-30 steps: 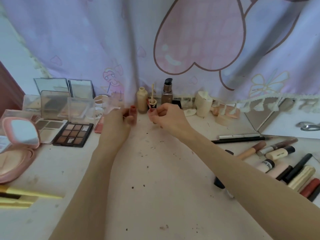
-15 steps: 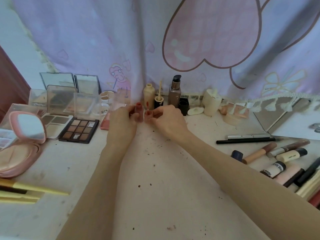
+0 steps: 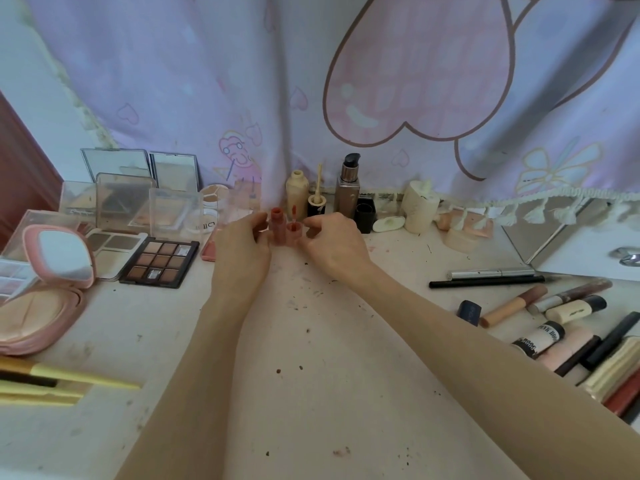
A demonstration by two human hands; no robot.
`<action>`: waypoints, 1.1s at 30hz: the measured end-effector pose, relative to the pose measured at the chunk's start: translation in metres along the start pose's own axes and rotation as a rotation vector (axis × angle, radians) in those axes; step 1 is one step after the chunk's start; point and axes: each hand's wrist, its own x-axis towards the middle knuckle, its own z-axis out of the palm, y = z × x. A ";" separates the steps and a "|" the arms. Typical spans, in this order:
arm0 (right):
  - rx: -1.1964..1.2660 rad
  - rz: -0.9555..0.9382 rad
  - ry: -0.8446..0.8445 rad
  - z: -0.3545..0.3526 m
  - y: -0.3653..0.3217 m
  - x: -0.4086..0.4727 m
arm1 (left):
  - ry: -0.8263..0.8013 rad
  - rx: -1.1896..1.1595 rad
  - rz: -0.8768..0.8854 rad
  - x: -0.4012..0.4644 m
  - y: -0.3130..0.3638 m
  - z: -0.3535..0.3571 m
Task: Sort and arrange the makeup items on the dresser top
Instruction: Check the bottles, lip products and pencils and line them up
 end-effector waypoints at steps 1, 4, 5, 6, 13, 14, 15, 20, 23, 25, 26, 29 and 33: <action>0.009 -0.004 0.001 -0.003 0.000 -0.001 | 0.024 -0.002 -0.013 -0.001 0.000 -0.001; 0.020 0.003 -0.020 -0.015 0.003 -0.007 | 0.136 0.000 0.013 -0.005 0.002 -0.003; 0.022 0.004 -0.023 -0.020 0.004 -0.010 | 0.168 -0.004 0.044 -0.008 0.005 -0.004; 0.028 0.003 -0.021 -0.026 0.007 -0.015 | 0.188 -0.013 0.079 -0.011 0.009 -0.004; 0.051 -0.011 0.072 -0.094 0.045 -0.060 | -0.065 0.076 0.345 -0.036 0.052 0.012; 0.043 0.003 0.067 -0.104 0.054 -0.067 | -0.150 0.071 0.363 -0.041 0.059 0.017; 0.027 0.012 0.059 -0.114 0.062 -0.075 | -0.246 0.072 0.376 -0.047 0.067 0.023; -0.197 -0.061 -0.075 -0.142 0.099 -0.114 | -0.609 0.169 0.382 -0.087 0.098 0.051; -0.386 -0.118 -0.195 -0.144 0.109 -0.128 | -0.683 0.182 0.341 -0.104 0.105 0.064; -0.461 -0.153 -0.242 -0.142 0.110 -0.129 | -0.702 0.197 0.316 -0.110 0.107 0.068; -0.496 -0.176 -0.252 -0.141 0.110 -0.128 | -0.709 0.205 0.296 -0.112 0.108 0.069; -0.574 -0.244 -0.272 -0.139 0.110 -0.120 | -0.712 0.218 0.237 -0.115 0.112 0.069; -0.458 -0.264 -0.274 -0.141 0.109 -0.117 | -0.643 0.275 0.263 -0.112 0.113 0.063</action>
